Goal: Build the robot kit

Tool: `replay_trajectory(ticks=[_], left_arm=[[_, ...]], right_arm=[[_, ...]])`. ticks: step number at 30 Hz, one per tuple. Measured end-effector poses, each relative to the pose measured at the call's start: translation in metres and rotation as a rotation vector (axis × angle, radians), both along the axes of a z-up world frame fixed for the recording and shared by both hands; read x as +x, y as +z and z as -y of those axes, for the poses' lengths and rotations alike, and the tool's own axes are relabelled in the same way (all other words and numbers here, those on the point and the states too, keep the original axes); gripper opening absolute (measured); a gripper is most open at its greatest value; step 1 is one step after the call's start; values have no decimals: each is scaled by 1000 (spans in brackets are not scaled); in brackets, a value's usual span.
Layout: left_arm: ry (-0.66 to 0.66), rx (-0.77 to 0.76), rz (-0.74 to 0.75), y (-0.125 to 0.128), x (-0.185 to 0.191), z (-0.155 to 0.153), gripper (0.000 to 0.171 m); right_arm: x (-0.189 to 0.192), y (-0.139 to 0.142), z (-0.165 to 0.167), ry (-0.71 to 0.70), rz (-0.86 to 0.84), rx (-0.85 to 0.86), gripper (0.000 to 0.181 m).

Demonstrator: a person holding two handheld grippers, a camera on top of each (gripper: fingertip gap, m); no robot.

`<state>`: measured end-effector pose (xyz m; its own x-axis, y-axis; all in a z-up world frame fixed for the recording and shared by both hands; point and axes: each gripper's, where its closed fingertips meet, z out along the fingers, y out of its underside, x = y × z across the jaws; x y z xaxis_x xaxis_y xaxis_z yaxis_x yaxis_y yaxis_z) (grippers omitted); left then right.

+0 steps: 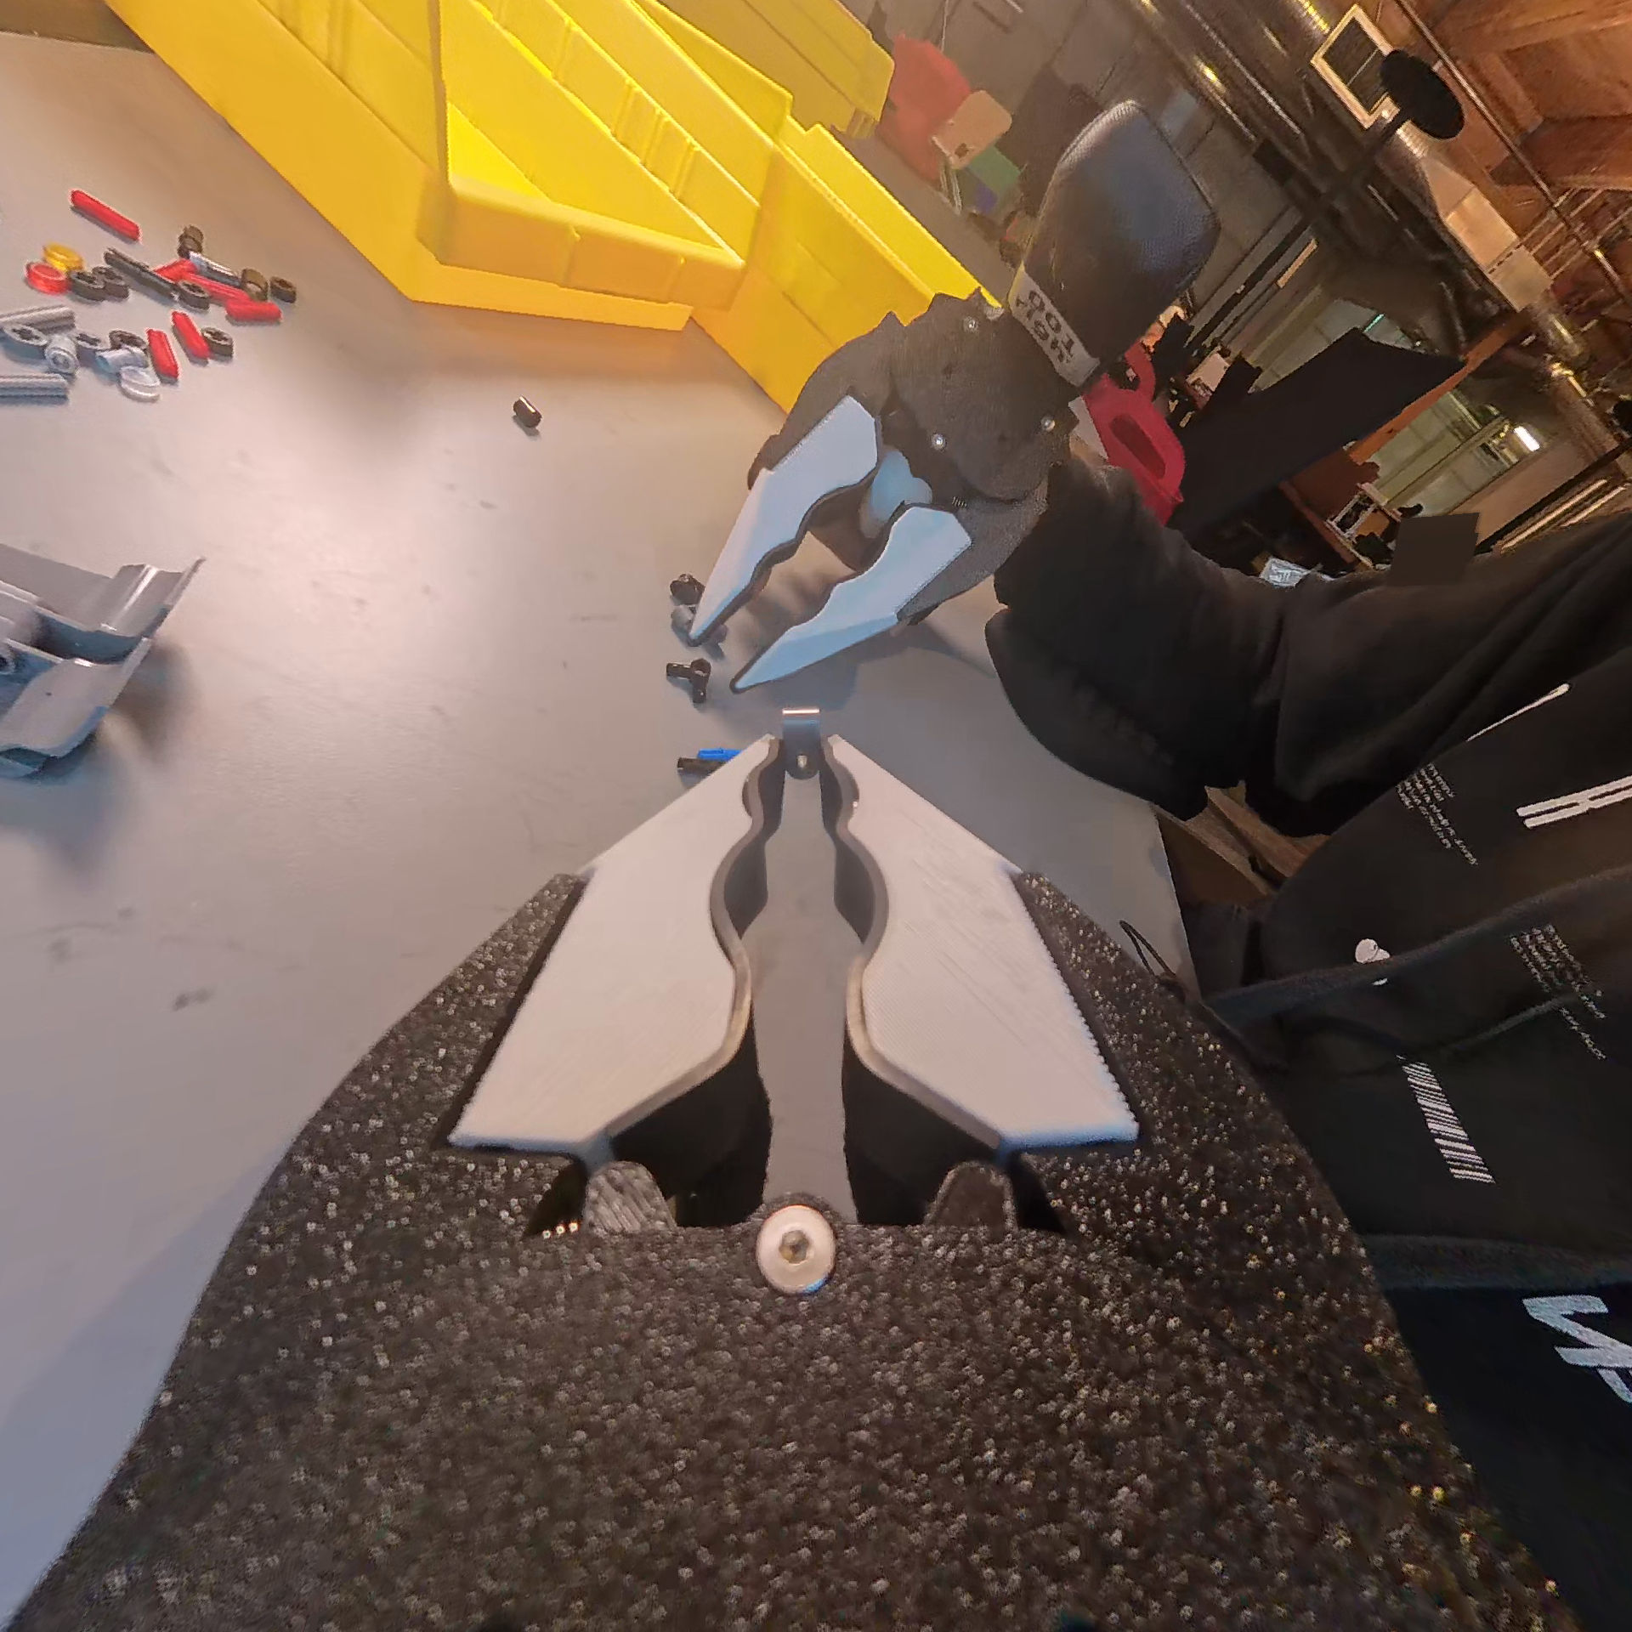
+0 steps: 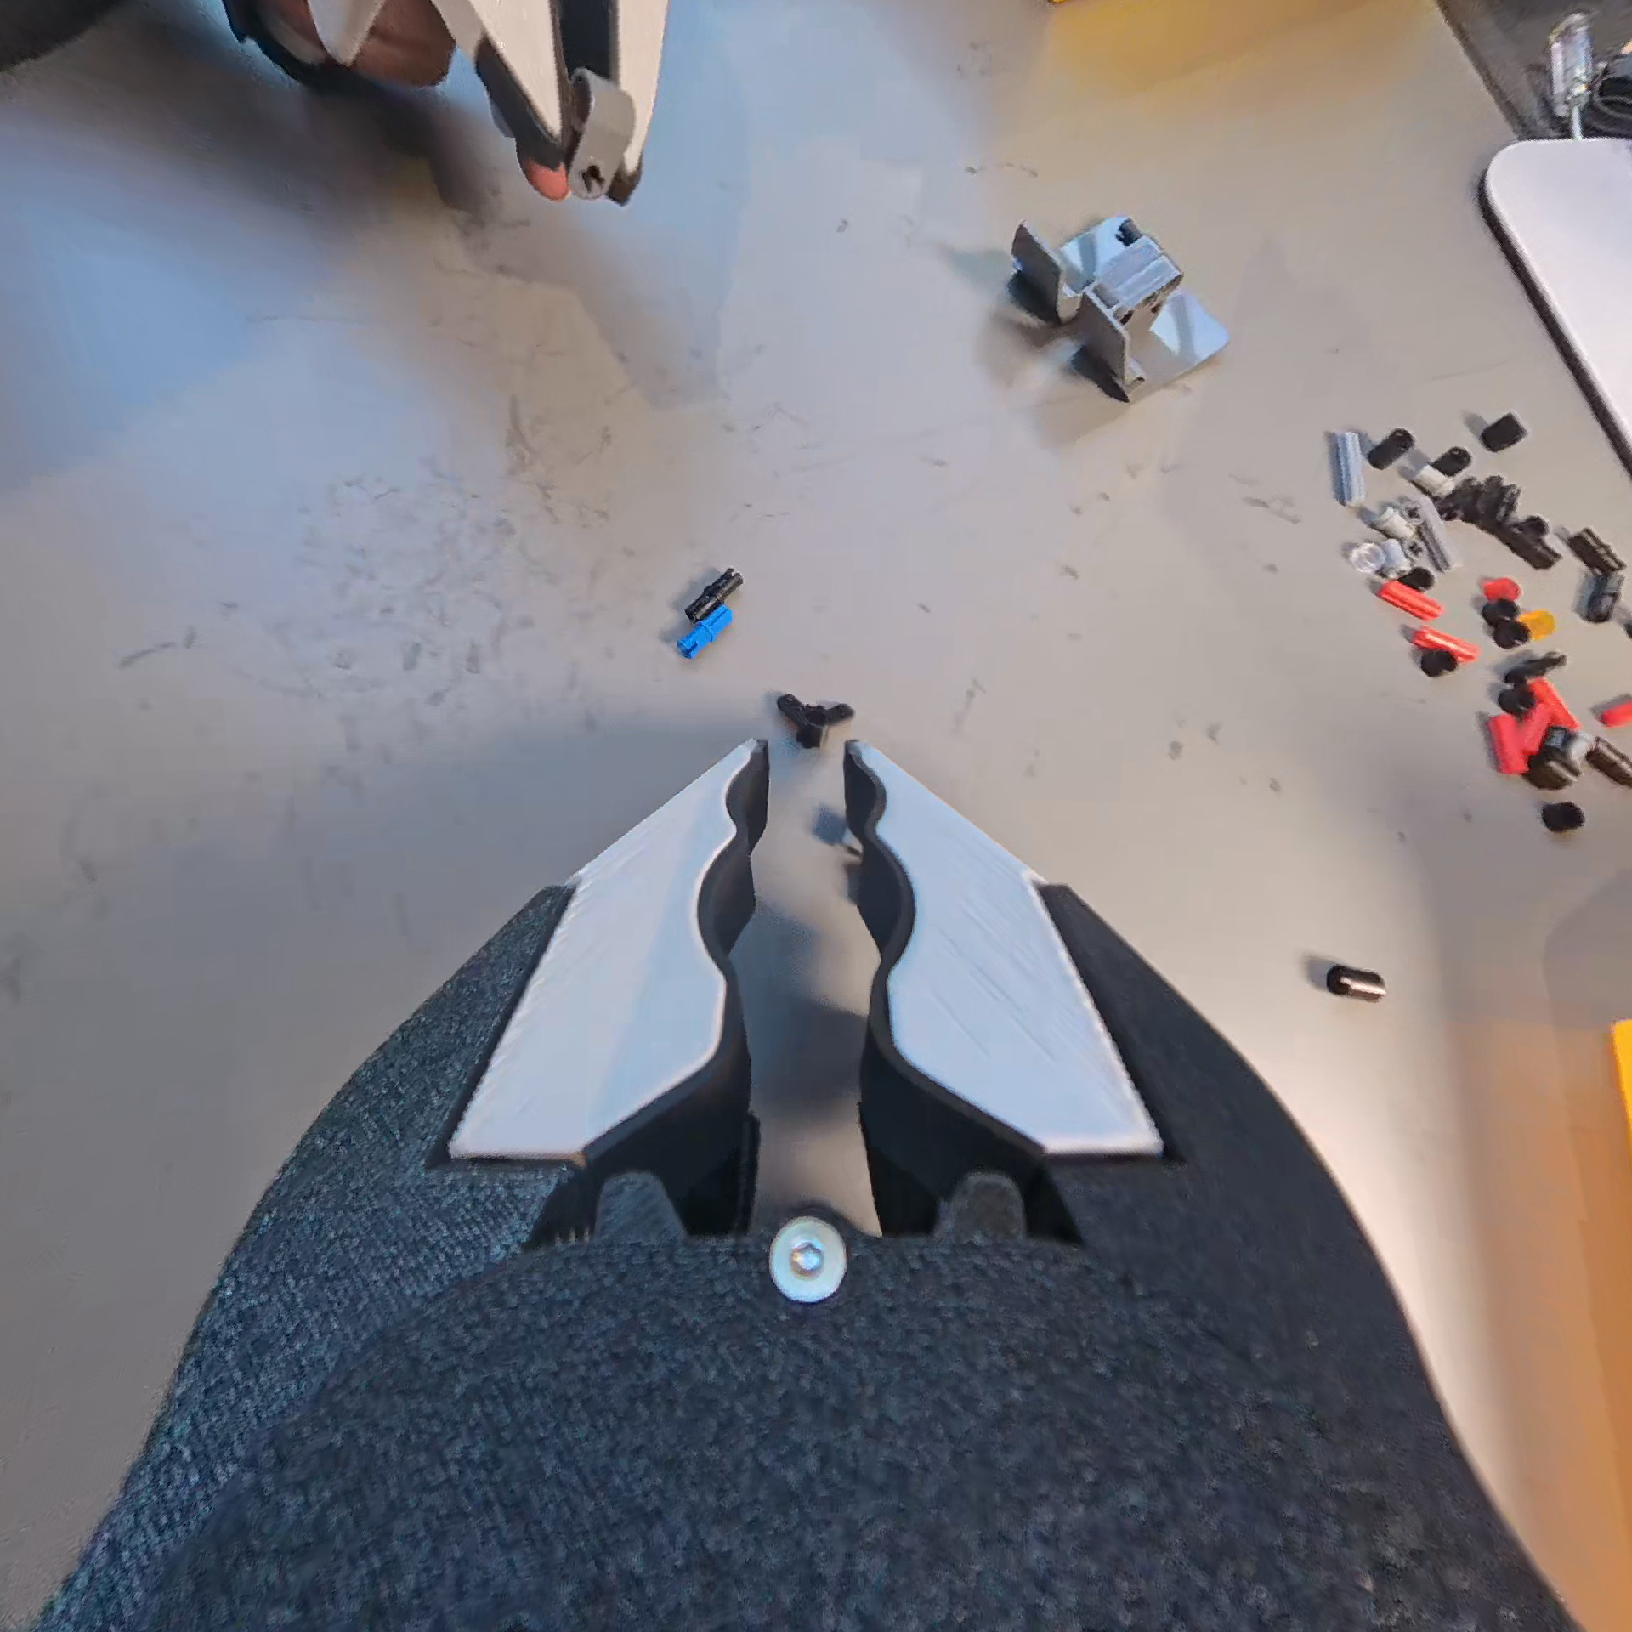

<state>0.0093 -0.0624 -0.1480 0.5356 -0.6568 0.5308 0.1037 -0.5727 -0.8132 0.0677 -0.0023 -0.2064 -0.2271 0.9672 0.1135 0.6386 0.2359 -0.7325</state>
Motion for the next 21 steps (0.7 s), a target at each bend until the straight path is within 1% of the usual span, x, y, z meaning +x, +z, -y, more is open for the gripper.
replay_trajectory(ticks=[2,5,7,8,11,13,15,17,19,21], left_arm=[[-2,-2,1,0,0,0,7],[-6,-3,-1,0,1,1,7],[-8,-4,-3,-1,2,1,7],[-10,-5,-3,-1,2,1,7],[-14,-9,-3,-1,2,2,7],[-19,-11,-6,-2,3,2,7],[-25,-16,-10,-3,4,3,7],[-31,-20,-14,-4,5,4,7],[-36,-22,-15,-4,6,4,7],[-39,-22,-16,-4,6,5,7]], right_arm=[[-5,-3,-1,-6,24,38,16],[-7,-5,-1,-31,70,30,16],[-8,-6,1,-34,90,21,12],[-9,-6,2,-32,95,18,9],[-8,-6,5,8,93,45,8],[-2,0,22,132,71,29,7],[6,11,51,282,26,-30,7],[16,18,82,415,25,-112,7],[18,15,101,490,53,-131,7],[17,5,110,526,89,-105,7]])
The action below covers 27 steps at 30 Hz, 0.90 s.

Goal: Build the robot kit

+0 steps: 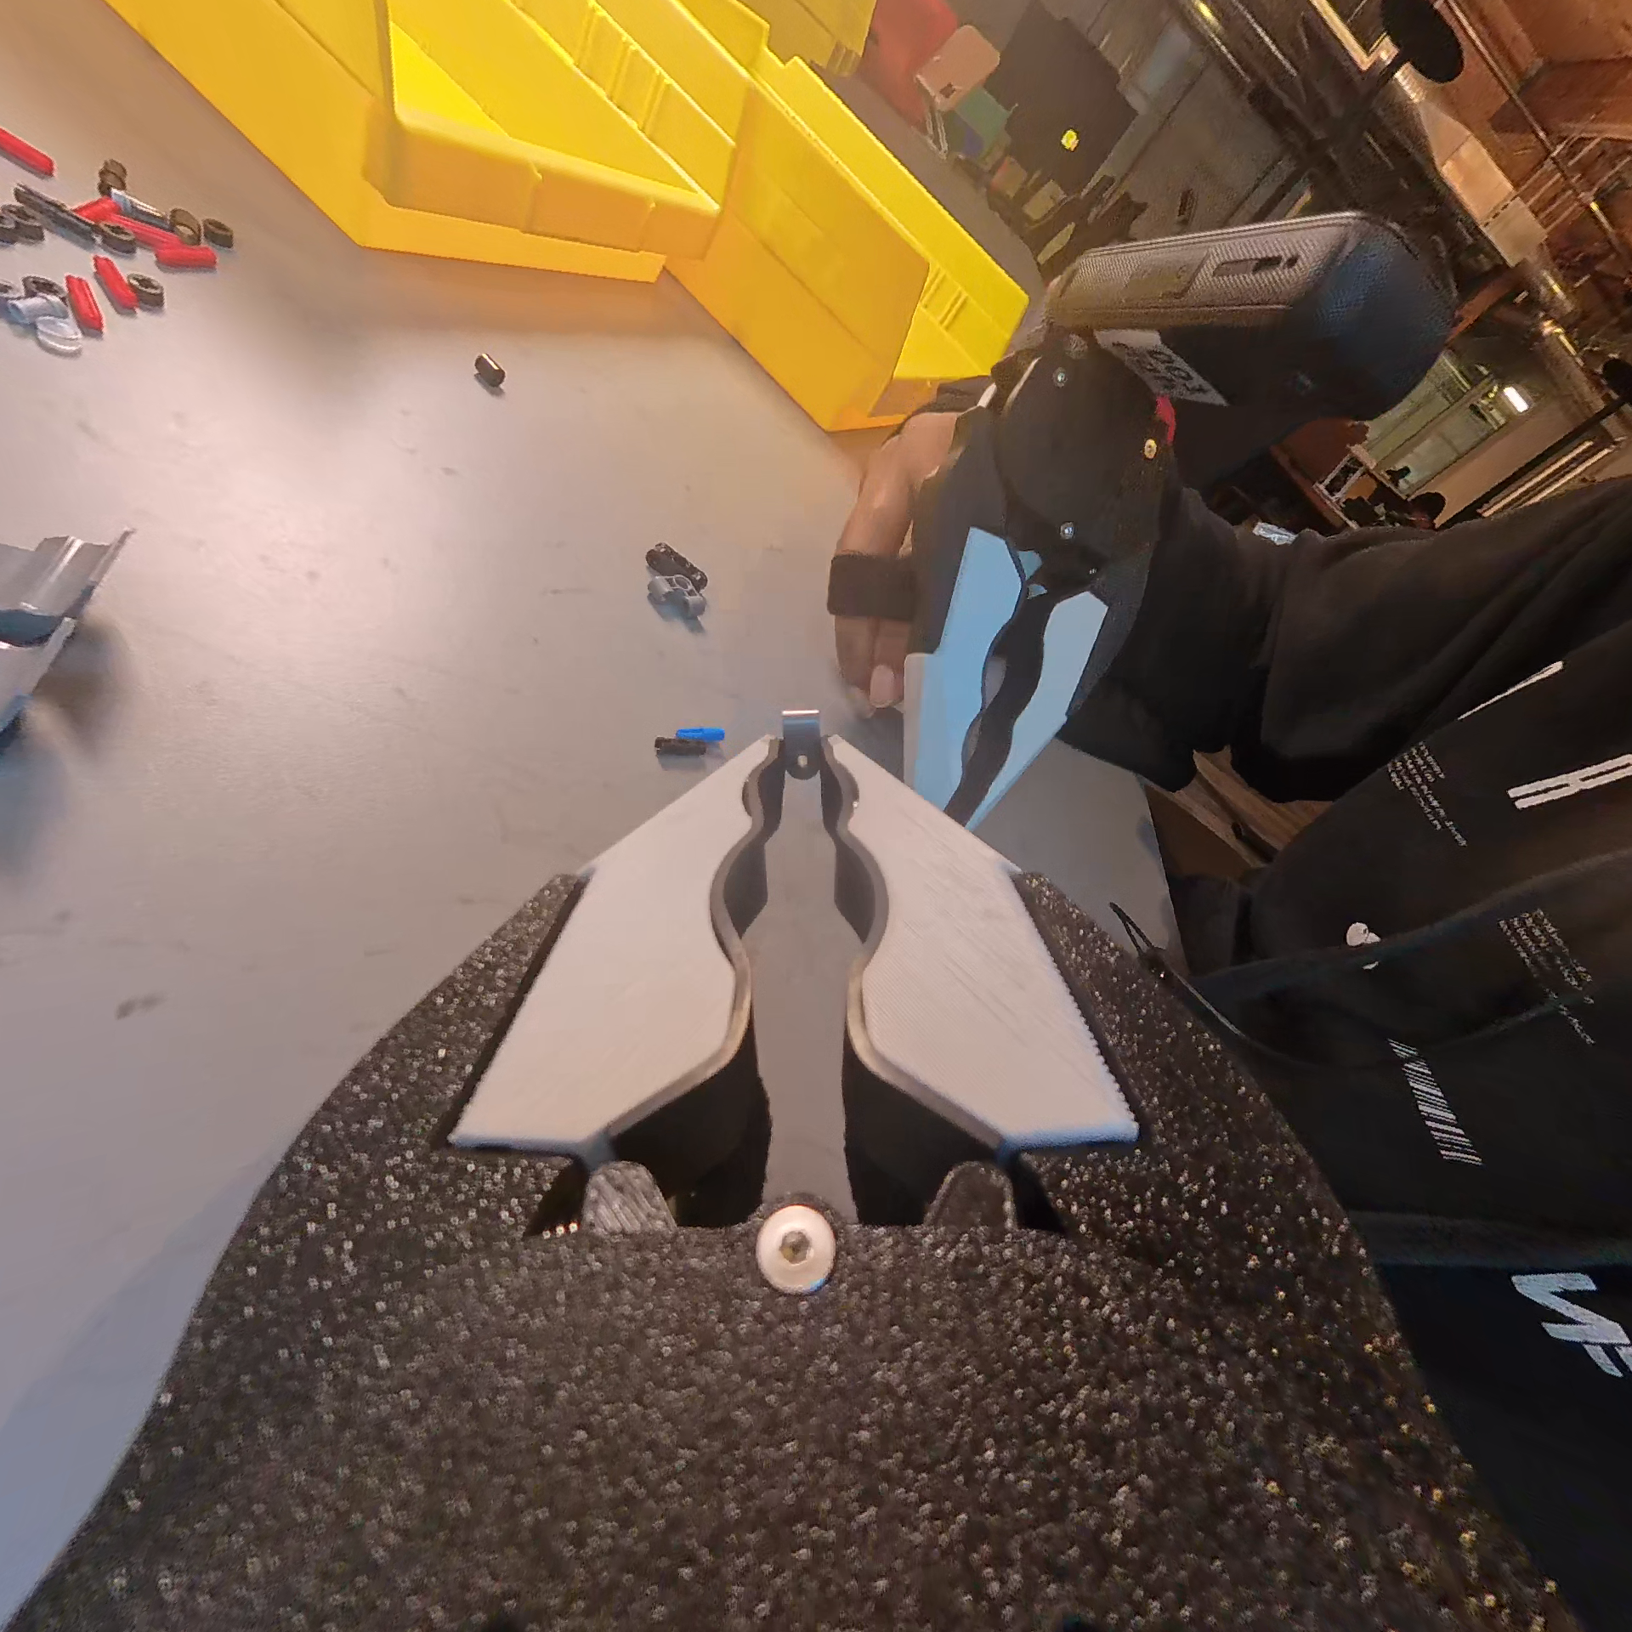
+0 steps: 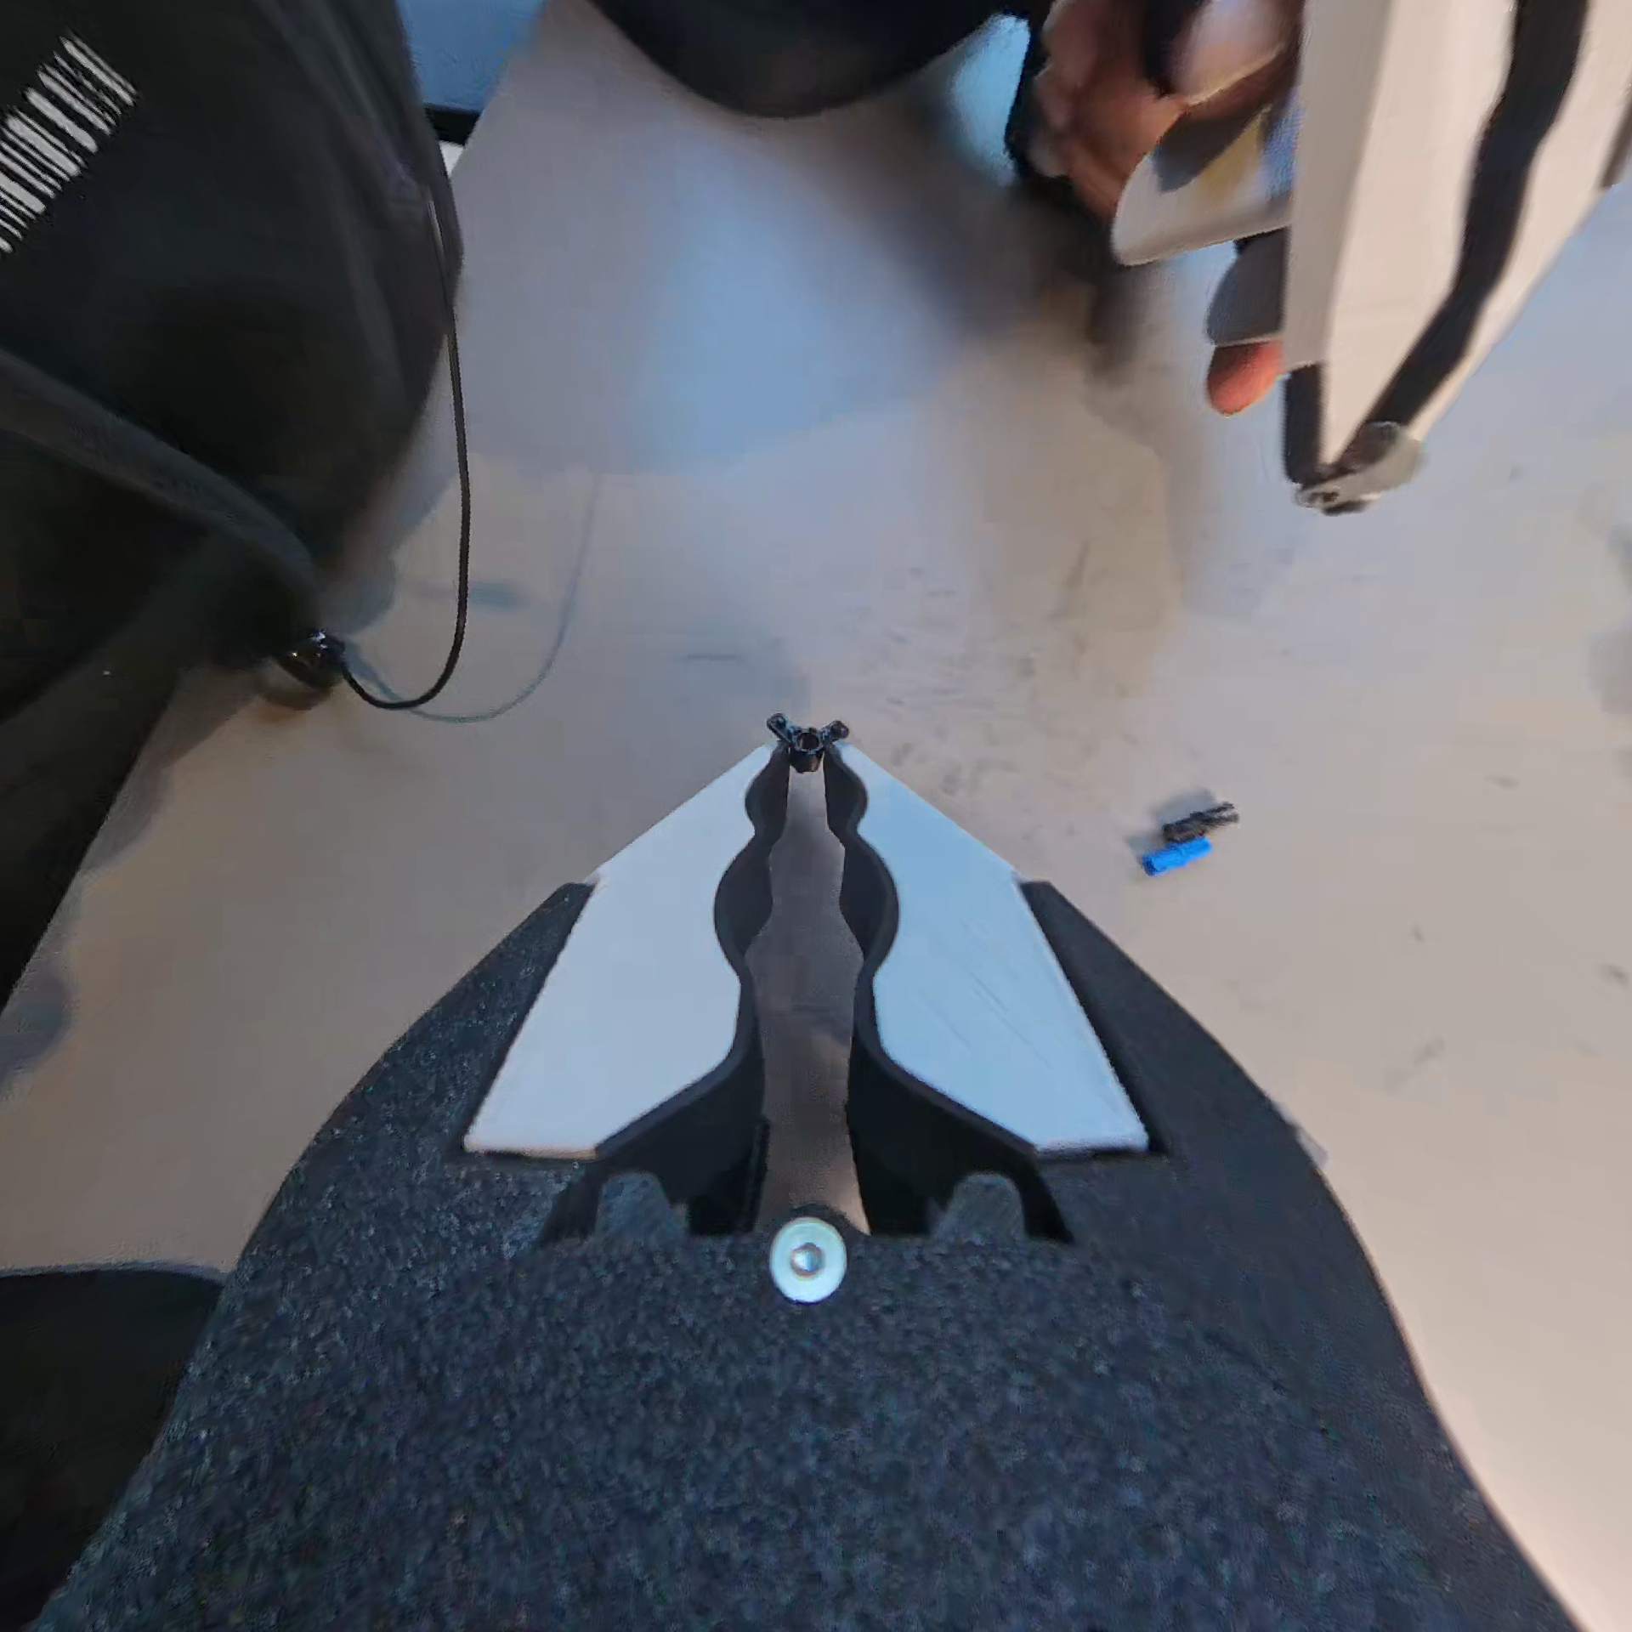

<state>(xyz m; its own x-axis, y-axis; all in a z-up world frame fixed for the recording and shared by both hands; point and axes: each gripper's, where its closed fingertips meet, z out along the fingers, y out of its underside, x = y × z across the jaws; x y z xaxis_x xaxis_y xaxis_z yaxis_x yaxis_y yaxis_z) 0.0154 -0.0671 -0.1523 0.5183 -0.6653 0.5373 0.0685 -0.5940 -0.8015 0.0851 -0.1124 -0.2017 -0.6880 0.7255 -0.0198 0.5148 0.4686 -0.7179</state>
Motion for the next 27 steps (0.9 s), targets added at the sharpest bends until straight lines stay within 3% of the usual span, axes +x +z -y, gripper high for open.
replay_trajectory(ticks=[9,16,27], left_arm=[[-10,0,-14,-2,2,2,7],[1,-12,1,-1,0,0,7],[-2,-9,-4,-2,1,0,7]], right_arm=[[-10,-3,-37,-163,-32,125,13],[-4,-8,-13,-199,88,99,17],[-29,-7,-50,-391,19,164,7]])
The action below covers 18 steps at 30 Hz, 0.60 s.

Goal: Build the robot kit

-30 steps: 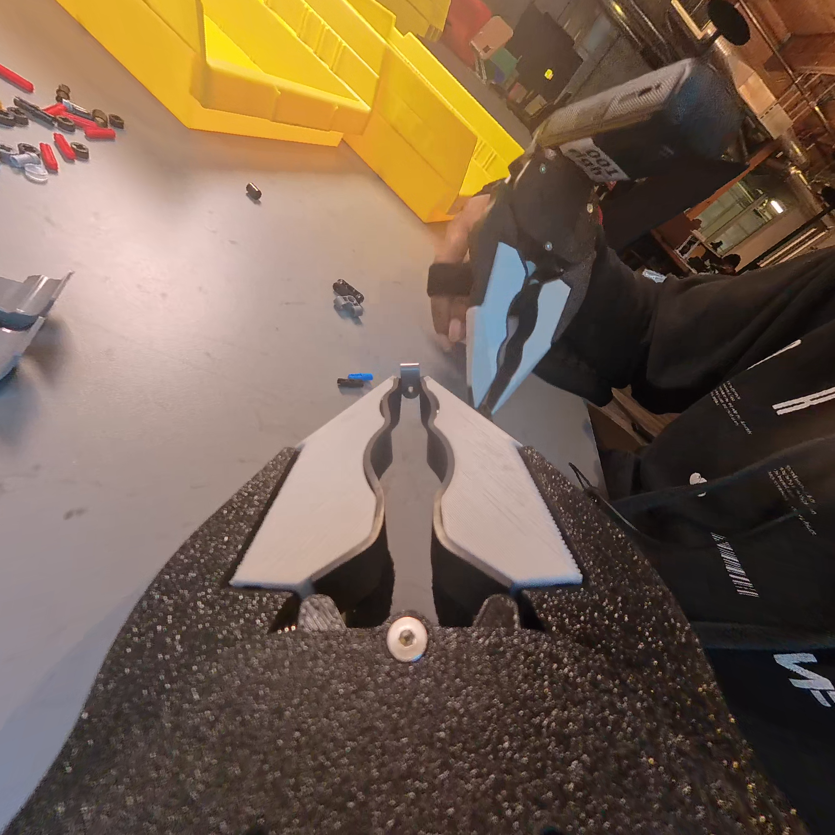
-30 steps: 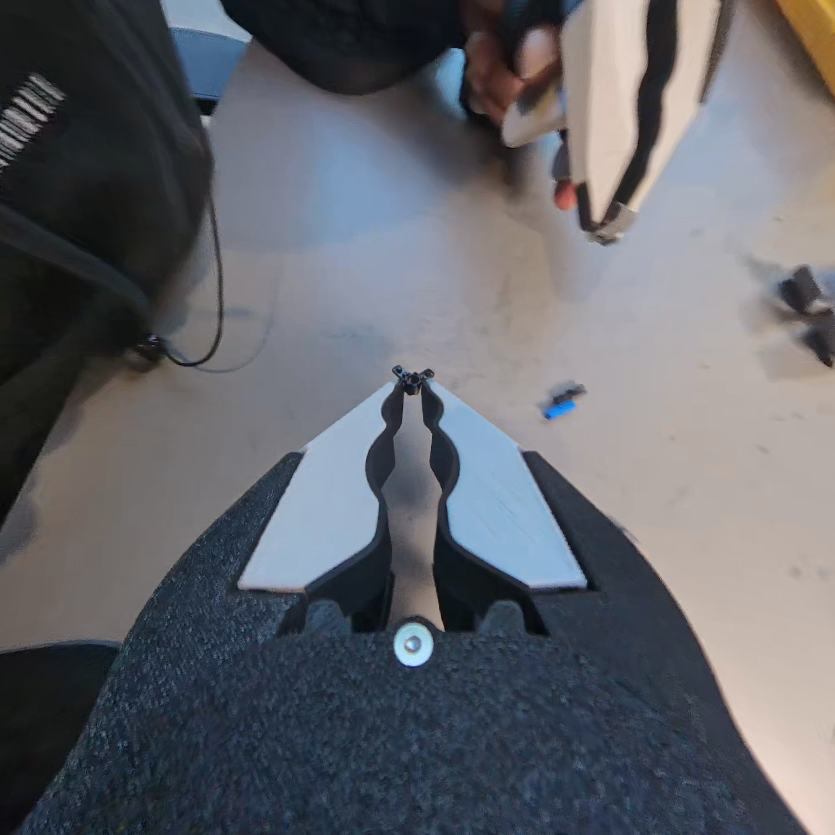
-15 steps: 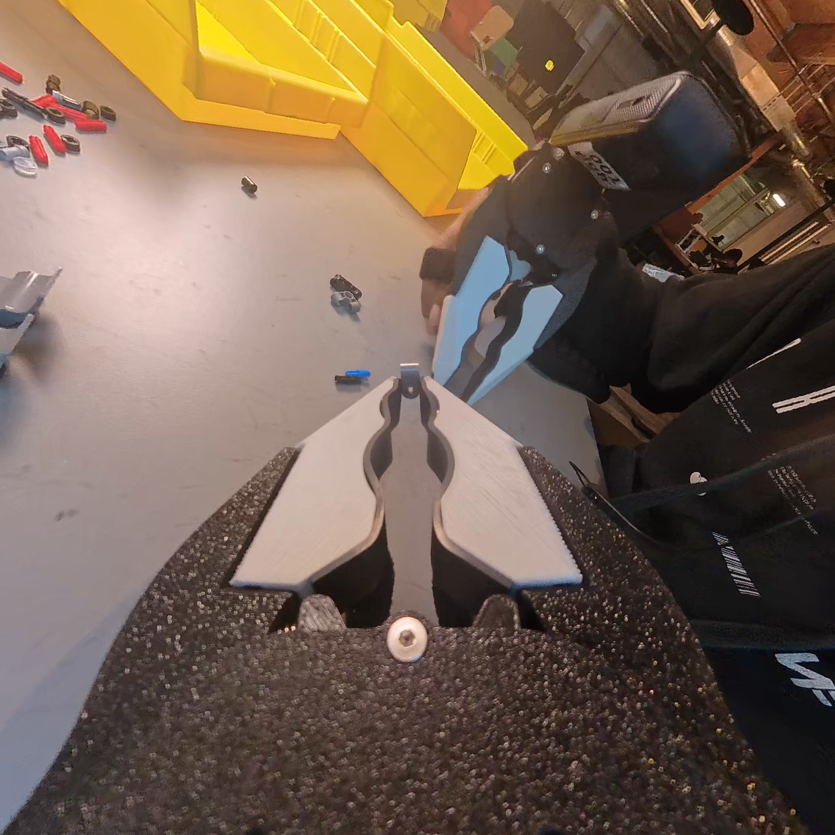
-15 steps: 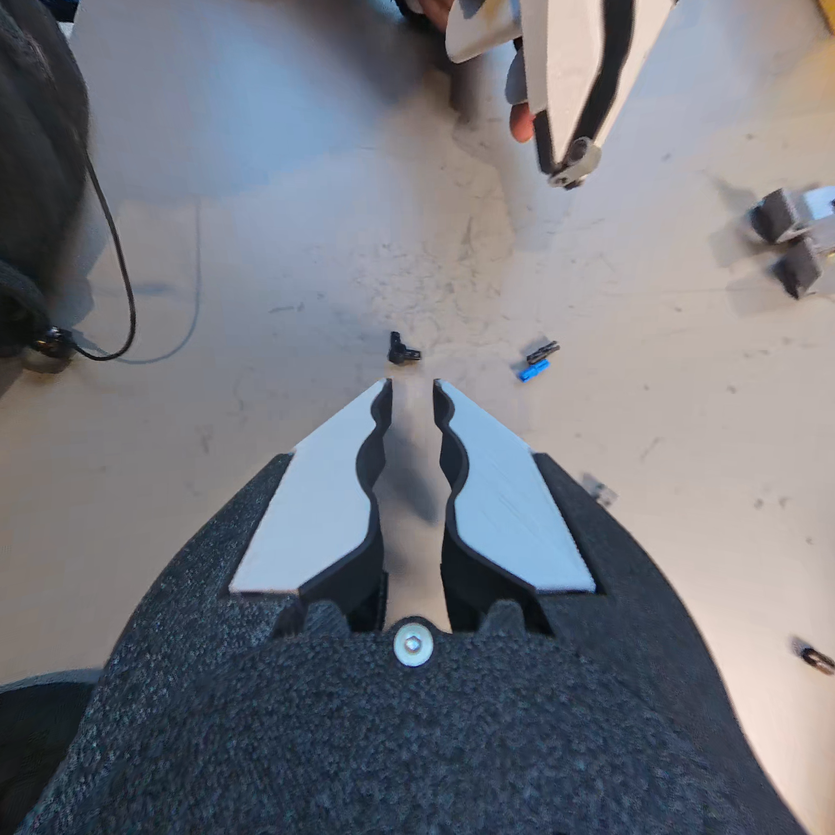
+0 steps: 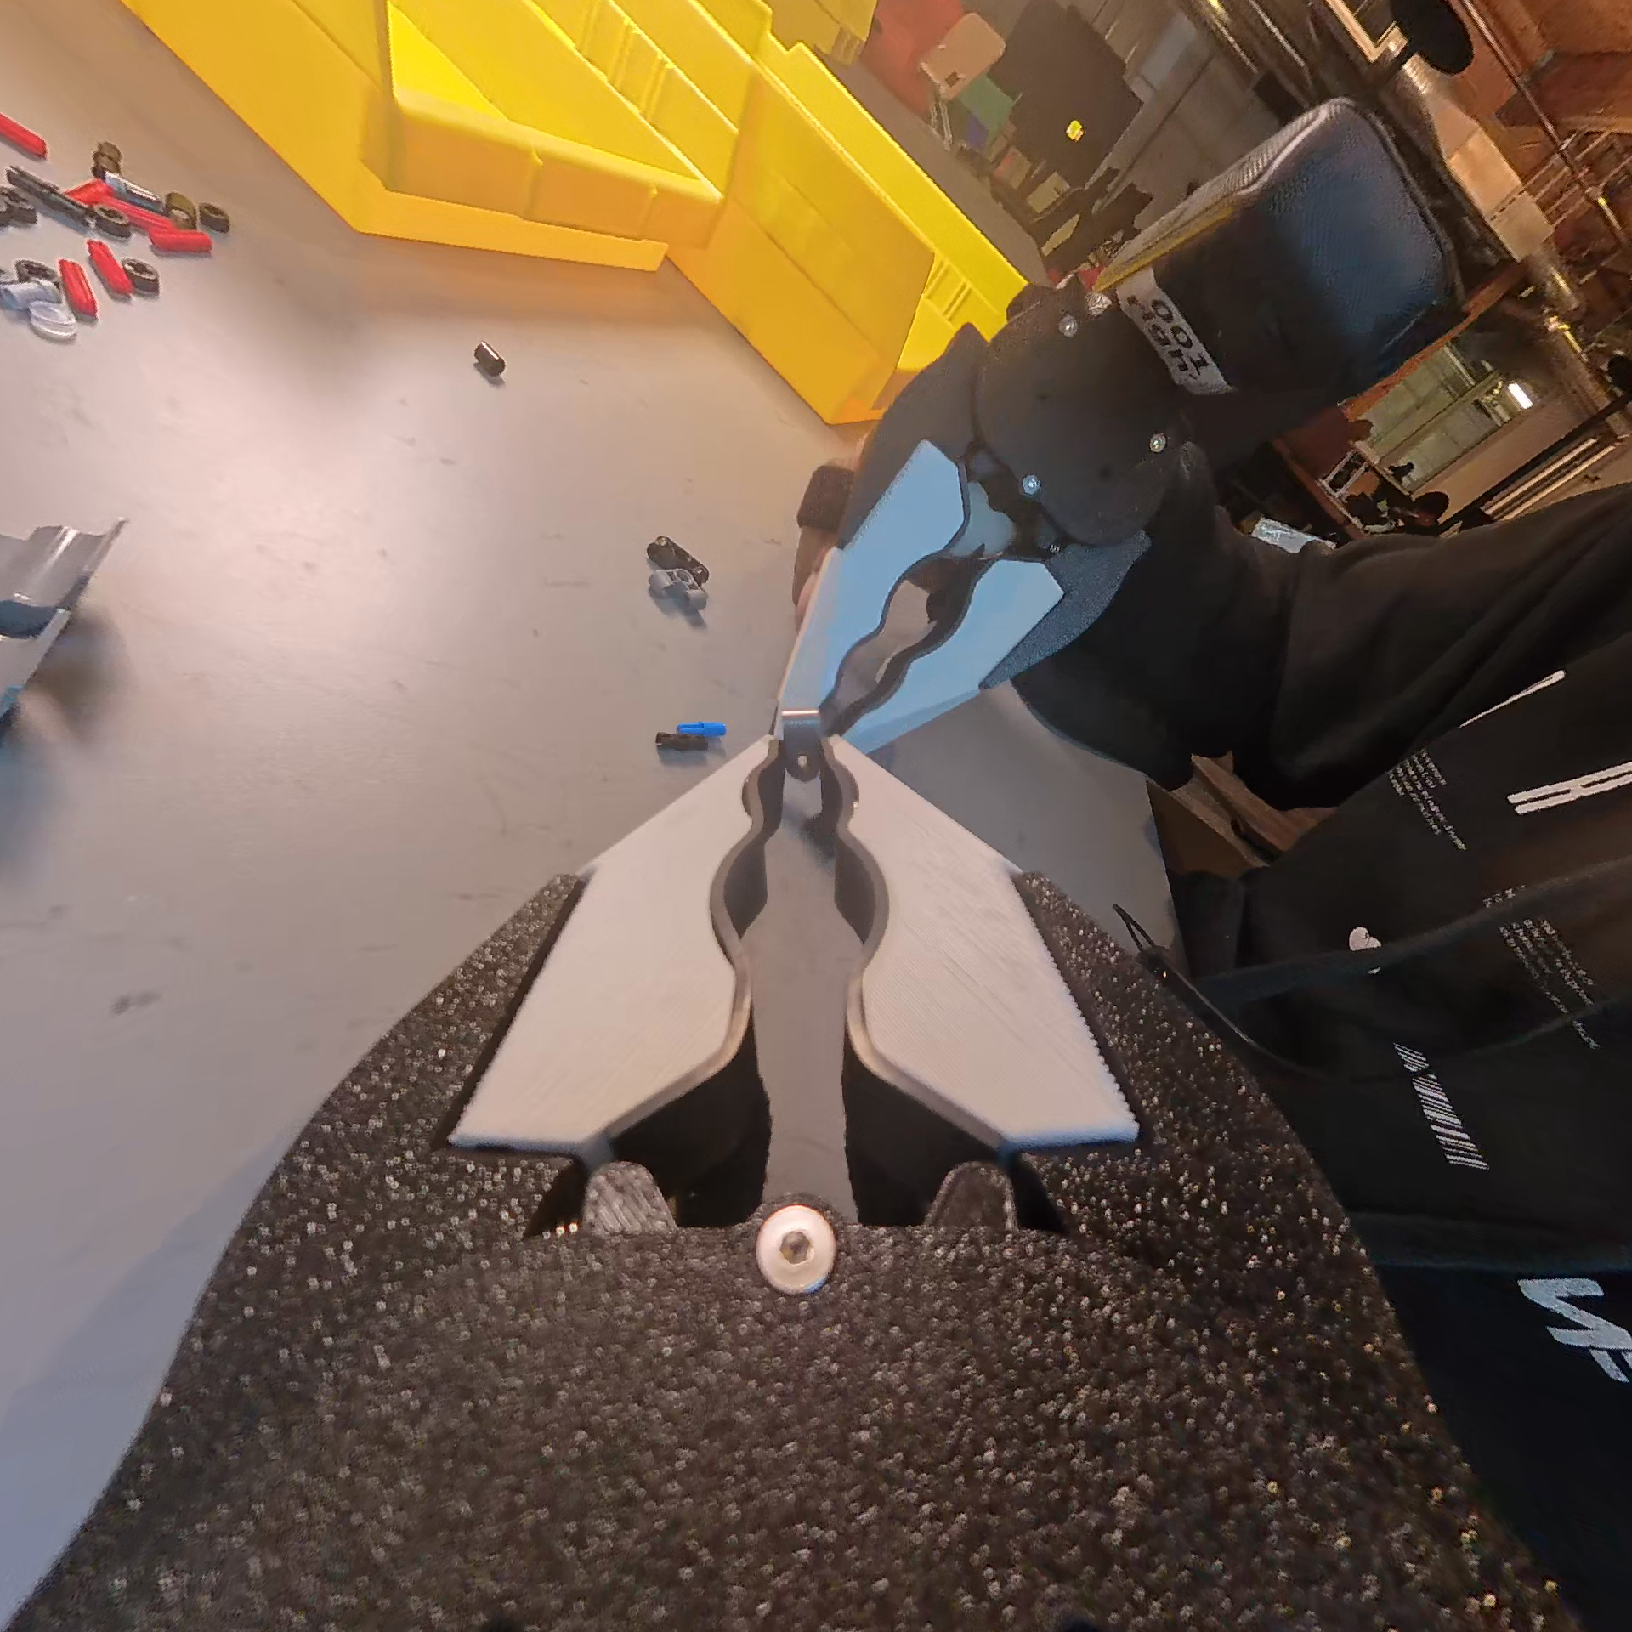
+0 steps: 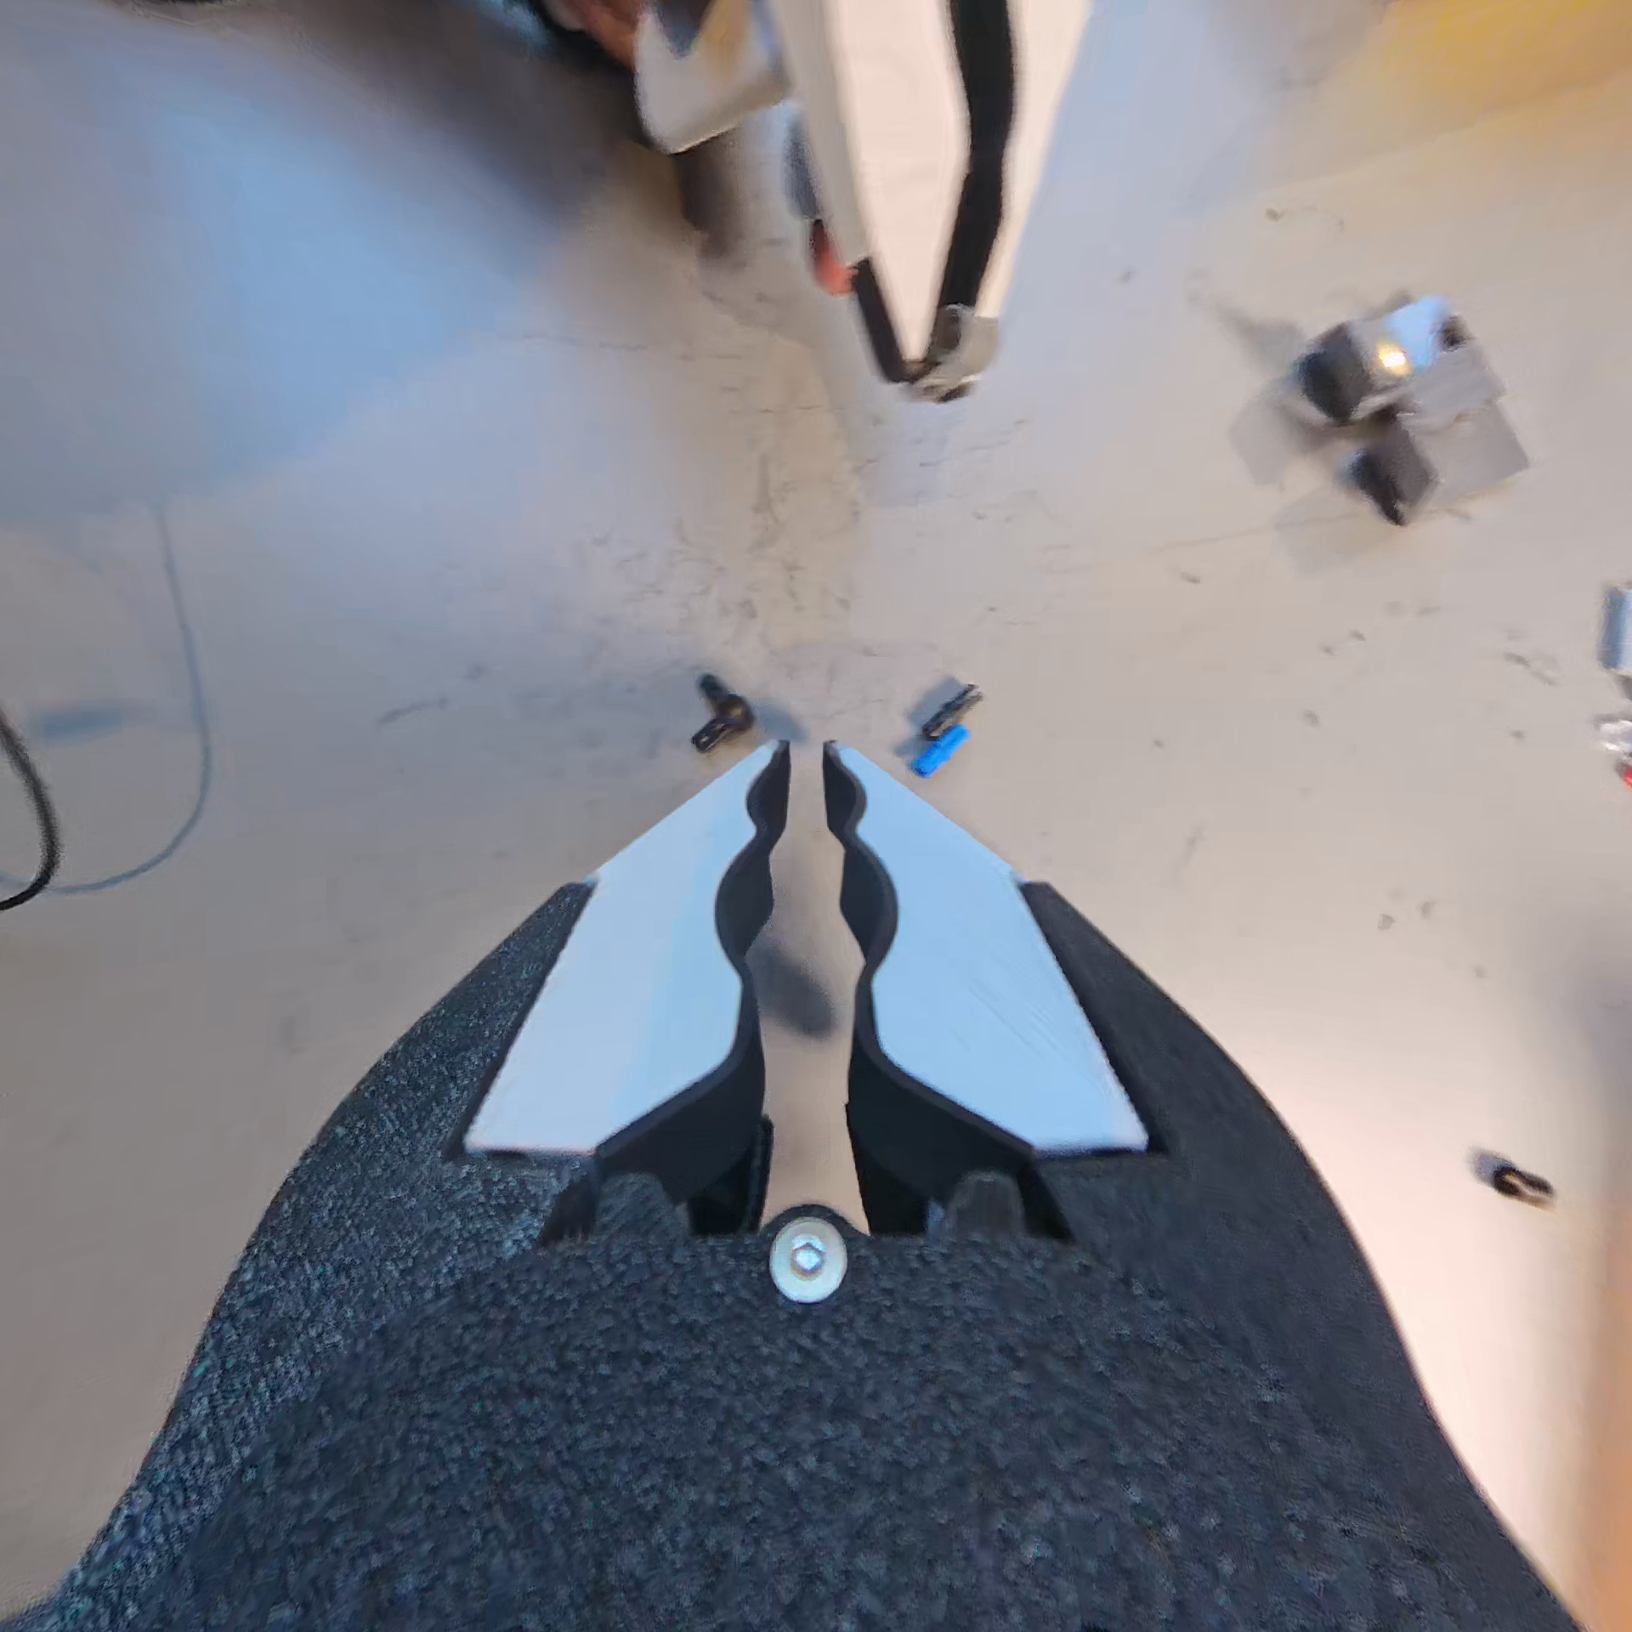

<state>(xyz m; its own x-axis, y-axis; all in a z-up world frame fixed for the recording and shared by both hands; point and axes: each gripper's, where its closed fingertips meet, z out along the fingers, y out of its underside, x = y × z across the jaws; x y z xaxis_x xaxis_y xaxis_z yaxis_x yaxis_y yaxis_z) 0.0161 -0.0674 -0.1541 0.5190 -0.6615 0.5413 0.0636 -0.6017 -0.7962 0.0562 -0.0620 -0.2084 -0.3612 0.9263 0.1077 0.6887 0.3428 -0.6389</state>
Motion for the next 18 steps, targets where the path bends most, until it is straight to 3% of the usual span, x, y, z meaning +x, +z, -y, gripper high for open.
replay_trajectory(ticks=[7,18], left_arm=[[-3,-2,1,0,0,0,7],[-8,-2,-4,-1,1,1,7]], right_arm=[[7,4,19,131,-28,-15,19],[12,-5,26,186,28,-66,13]])
